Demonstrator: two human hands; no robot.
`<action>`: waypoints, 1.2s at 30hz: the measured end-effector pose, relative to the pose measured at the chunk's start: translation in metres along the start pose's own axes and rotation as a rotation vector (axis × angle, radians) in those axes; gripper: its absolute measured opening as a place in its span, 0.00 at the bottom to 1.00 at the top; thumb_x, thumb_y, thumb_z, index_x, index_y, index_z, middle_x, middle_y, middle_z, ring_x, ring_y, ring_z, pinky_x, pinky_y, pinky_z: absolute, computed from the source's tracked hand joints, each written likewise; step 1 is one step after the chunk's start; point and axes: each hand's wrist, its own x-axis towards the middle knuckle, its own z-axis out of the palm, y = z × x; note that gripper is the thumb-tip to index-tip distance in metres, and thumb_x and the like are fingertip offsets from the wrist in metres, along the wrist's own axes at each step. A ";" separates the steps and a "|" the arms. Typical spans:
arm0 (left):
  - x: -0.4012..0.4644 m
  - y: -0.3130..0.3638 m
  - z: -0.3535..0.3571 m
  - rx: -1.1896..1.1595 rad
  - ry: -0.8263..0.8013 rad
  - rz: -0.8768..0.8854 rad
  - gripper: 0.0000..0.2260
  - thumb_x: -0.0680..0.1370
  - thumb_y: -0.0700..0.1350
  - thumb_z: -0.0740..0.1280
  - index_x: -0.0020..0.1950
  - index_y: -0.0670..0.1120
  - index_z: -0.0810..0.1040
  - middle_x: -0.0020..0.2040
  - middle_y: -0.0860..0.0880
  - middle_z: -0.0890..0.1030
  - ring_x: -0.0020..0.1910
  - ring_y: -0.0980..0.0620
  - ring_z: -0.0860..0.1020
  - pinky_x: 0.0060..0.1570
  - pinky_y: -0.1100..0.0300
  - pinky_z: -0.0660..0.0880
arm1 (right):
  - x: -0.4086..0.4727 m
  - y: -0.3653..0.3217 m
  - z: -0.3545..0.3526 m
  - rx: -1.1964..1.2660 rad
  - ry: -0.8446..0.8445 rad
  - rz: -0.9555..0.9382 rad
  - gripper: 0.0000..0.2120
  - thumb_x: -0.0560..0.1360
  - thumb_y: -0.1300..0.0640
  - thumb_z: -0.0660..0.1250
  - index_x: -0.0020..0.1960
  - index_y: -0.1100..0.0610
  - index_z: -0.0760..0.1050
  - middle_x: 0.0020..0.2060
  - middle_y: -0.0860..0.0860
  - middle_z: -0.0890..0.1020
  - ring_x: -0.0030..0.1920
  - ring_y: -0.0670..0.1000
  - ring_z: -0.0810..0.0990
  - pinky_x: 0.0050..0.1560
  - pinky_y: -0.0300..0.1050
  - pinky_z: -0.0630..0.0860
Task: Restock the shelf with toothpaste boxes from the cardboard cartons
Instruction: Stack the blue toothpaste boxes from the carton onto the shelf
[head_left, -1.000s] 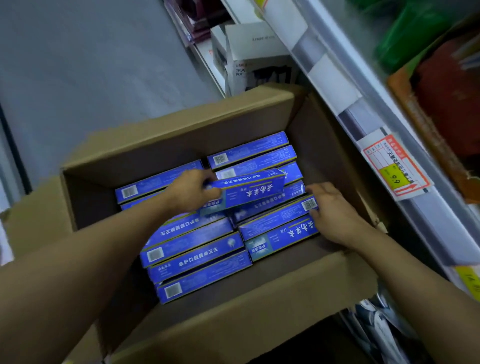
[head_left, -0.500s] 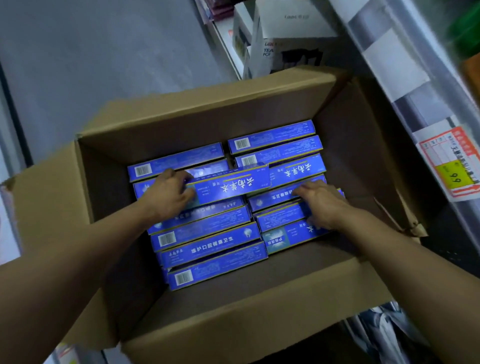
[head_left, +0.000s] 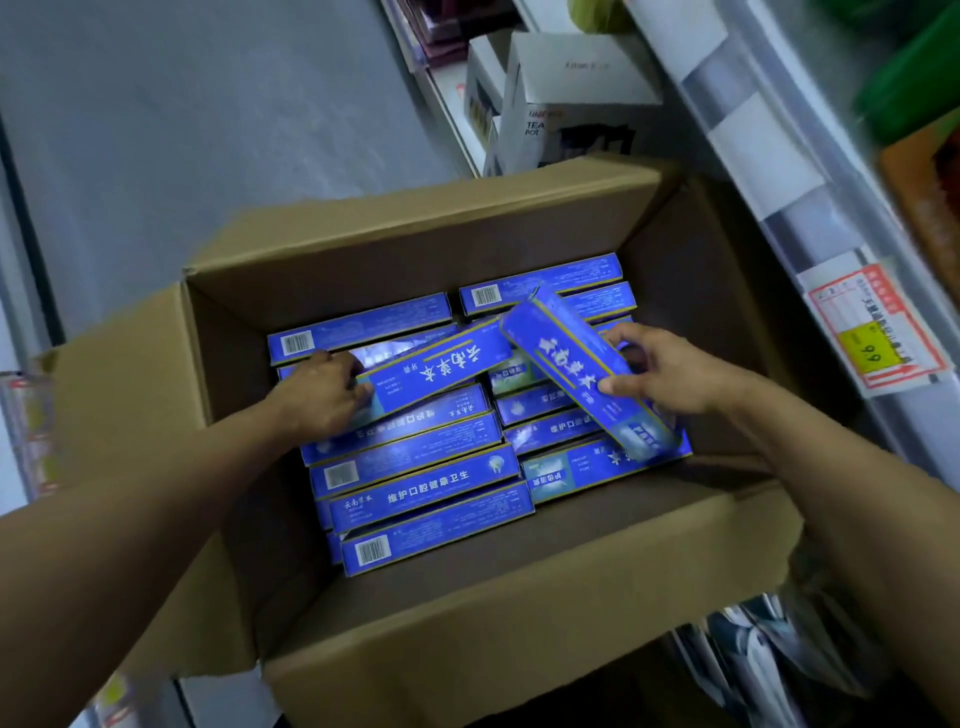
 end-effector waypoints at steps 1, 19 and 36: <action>-0.002 0.001 -0.002 -0.003 -0.011 -0.001 0.16 0.79 0.47 0.61 0.64 0.40 0.71 0.62 0.38 0.72 0.60 0.41 0.71 0.54 0.57 0.66 | -0.002 -0.005 -0.001 0.063 0.020 0.007 0.11 0.73 0.65 0.69 0.46 0.51 0.72 0.43 0.56 0.82 0.41 0.51 0.81 0.51 0.51 0.78; 0.002 0.011 -0.005 0.002 -0.071 0.006 0.21 0.79 0.45 0.62 0.71 0.43 0.65 0.65 0.40 0.74 0.62 0.42 0.73 0.57 0.57 0.69 | 0.003 -0.015 0.028 0.151 0.254 0.091 0.14 0.79 0.56 0.61 0.63 0.59 0.69 0.40 0.51 0.78 0.34 0.44 0.77 0.29 0.30 0.72; -0.001 0.038 -0.004 0.316 0.049 0.077 0.18 0.77 0.50 0.65 0.64 0.43 0.70 0.63 0.41 0.66 0.60 0.42 0.69 0.56 0.50 0.71 | 0.004 -0.007 0.009 0.115 0.286 0.092 0.14 0.79 0.55 0.61 0.63 0.60 0.69 0.44 0.55 0.79 0.43 0.51 0.77 0.44 0.41 0.69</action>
